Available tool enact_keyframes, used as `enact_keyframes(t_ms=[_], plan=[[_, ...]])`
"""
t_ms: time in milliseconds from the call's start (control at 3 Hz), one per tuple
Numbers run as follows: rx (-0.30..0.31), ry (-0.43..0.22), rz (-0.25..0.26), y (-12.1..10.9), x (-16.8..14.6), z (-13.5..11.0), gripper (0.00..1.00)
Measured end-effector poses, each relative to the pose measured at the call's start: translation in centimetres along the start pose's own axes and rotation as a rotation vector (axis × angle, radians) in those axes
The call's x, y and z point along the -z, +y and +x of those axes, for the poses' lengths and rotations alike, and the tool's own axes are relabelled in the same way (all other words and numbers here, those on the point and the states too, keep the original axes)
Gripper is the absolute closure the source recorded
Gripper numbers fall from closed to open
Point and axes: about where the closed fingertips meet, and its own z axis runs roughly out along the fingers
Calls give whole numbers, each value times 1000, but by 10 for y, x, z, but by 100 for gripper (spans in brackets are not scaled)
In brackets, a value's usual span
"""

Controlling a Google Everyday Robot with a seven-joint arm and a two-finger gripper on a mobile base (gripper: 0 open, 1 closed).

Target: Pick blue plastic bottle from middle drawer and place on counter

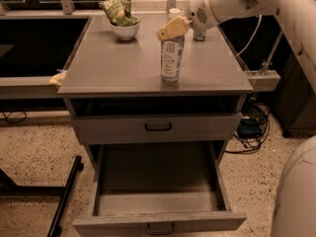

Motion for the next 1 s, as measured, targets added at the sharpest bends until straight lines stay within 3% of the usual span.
enact_keyframes(t_ms=[1000], plan=[[0, 0, 0, 0, 0, 0, 12]])
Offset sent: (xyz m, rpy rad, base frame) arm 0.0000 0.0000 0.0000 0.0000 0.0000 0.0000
